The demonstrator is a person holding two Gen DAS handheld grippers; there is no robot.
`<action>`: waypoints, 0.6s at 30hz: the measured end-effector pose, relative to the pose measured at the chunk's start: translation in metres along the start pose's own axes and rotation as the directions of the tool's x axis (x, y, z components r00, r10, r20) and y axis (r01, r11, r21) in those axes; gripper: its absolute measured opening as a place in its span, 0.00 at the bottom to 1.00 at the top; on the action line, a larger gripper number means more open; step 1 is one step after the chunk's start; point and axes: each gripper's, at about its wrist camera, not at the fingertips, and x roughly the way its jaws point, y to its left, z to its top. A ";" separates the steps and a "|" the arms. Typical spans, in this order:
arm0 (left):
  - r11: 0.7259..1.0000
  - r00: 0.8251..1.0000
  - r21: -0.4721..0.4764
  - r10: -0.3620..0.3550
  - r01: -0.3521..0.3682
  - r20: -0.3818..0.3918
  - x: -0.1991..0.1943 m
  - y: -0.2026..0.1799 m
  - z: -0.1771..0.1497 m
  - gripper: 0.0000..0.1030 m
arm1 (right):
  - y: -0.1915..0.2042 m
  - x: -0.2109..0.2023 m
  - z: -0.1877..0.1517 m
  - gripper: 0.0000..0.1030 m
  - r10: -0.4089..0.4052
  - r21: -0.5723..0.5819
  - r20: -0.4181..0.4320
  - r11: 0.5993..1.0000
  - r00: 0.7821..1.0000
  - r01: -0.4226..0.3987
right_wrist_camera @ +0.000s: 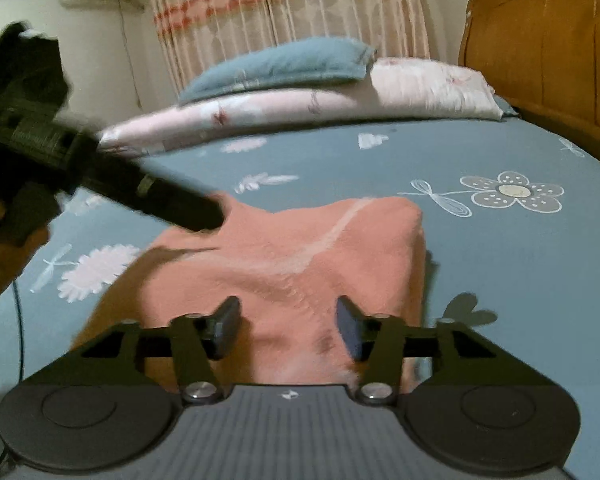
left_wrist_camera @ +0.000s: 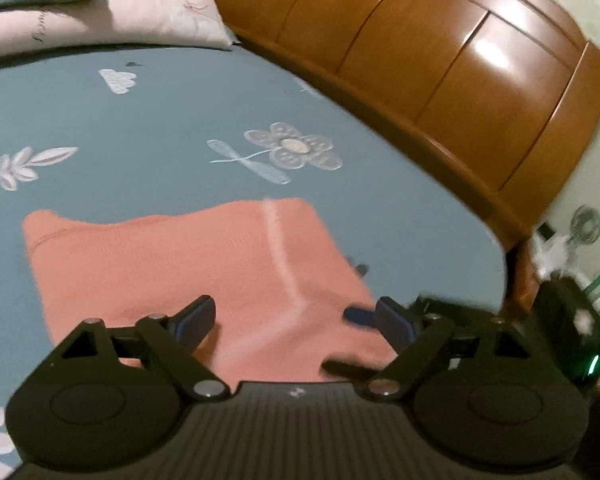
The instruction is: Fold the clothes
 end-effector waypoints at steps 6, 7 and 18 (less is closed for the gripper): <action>0.996 0.995 -0.041 0.082 -0.084 -0.063 0.044 0.016 0.004 0.83 | 0.005 -0.001 -0.012 0.73 0.018 -0.039 0.066 0.999 0.998 -0.015; 0.994 0.994 -0.054 0.089 -0.092 -0.060 0.046 0.017 0.008 0.83 | 0.005 0.000 -0.013 0.76 0.025 -0.043 0.072 0.999 0.997 -0.022; 0.997 0.989 -0.045 0.054 -0.061 -0.134 0.098 -0.001 0.038 0.82 | -0.001 -0.007 -0.010 0.80 0.062 -0.022 0.083 0.998 0.995 -0.061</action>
